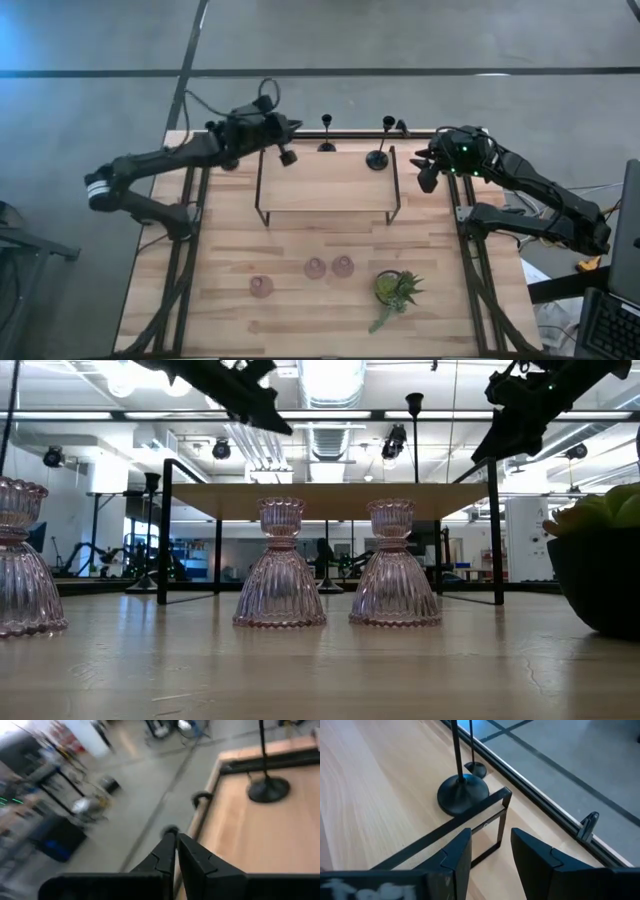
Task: Pick & Place candle stick holders
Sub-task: Put the right black candle holder on the shelf
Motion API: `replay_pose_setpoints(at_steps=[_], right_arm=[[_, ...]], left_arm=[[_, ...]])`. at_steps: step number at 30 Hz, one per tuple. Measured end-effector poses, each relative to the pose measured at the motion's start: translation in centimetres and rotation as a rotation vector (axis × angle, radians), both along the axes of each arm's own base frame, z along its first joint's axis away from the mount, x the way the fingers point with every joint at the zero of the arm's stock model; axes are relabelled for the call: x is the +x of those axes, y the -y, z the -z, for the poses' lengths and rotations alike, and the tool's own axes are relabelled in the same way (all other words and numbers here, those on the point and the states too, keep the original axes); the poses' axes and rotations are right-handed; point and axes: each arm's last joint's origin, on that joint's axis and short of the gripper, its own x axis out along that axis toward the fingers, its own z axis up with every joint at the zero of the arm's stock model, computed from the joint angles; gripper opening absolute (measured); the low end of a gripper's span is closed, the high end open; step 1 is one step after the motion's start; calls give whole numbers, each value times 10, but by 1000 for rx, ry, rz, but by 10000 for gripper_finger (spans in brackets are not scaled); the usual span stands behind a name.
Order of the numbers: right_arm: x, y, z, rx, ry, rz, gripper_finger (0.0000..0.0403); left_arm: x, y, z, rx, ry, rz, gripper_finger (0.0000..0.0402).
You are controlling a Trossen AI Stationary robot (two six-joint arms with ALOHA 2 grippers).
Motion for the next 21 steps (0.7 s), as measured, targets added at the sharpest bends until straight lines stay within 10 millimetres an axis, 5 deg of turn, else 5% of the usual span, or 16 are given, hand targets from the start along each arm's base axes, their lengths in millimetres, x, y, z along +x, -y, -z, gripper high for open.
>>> replay_pose_setpoints(at_steps=[4,15,21], right_arm=[[1,1,1,-2,-14,-7,137],[-6,-1,6,-42,-120,46,123],[-8,-2,4,-51,-114,47,129]], left_arm=[[9,-21,0,-48,39,-3,26],[34,-51,42,-126,-80,-51,28],[44,-59,58,-161,-115,-57,66]])
